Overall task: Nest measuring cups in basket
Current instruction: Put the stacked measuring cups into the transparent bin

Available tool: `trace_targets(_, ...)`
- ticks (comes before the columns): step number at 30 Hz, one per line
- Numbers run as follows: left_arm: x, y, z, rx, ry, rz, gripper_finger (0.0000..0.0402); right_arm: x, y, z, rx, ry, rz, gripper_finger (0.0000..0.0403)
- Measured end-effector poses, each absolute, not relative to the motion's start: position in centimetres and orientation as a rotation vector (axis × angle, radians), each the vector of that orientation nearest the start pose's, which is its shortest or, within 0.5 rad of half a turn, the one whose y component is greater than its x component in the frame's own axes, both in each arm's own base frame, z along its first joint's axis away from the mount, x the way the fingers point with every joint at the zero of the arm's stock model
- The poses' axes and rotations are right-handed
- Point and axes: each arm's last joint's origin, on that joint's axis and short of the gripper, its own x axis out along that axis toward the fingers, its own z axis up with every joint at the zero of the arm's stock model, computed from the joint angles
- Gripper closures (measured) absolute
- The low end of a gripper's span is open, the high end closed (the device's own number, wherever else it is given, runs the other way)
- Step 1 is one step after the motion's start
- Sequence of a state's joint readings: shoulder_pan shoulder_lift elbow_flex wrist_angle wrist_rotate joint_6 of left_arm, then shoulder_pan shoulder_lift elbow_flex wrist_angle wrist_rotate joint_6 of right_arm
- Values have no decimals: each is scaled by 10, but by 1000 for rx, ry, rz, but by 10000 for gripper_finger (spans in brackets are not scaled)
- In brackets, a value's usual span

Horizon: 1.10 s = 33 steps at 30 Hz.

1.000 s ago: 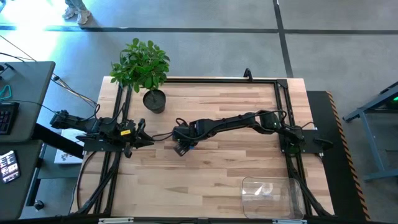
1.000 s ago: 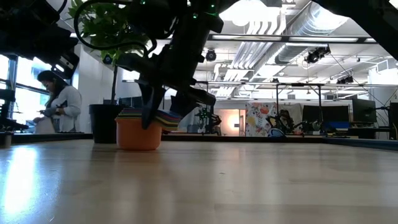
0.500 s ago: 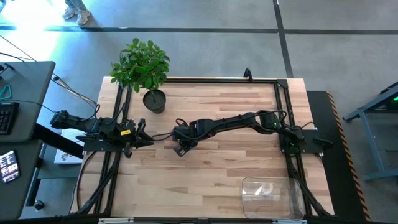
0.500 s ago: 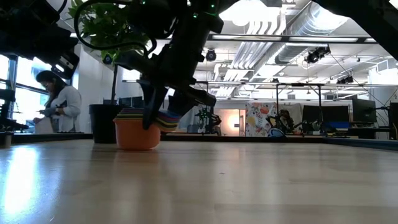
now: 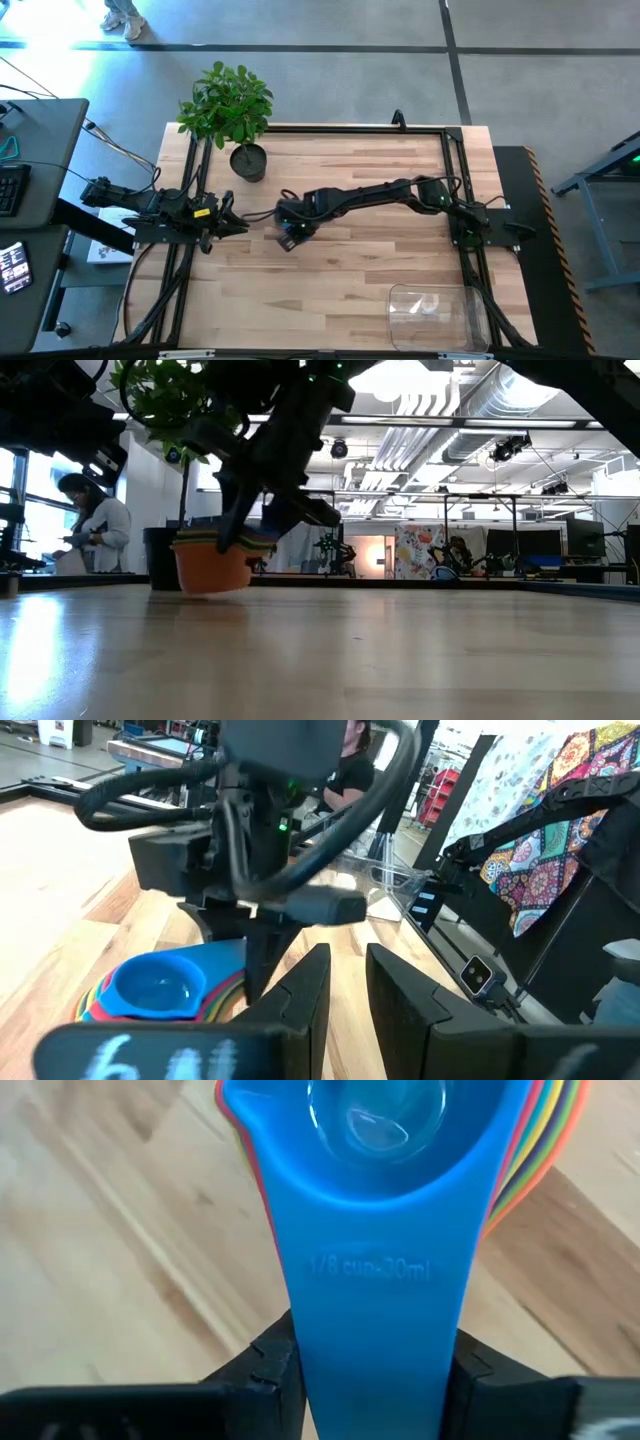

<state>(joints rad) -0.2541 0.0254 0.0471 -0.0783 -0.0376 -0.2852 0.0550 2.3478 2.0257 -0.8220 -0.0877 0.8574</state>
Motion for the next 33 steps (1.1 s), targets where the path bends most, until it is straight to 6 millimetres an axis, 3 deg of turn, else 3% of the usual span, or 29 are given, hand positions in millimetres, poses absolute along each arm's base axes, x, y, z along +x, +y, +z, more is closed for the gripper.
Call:
trace_targets(8, 93, -23, 170, -276, 86, -207, 343, 500, 27, 198, 833, 1124, -292, 285)
trace_targets(26, 93, -23, 170, -276, 87, -207, 343, 496, 27, 190, 837, 1175, -354, 296)
trace_targets(33, 93, -23, 170, -276, 86, -207, 343, 496, 27, 187, 863, 1191, -370, 317)
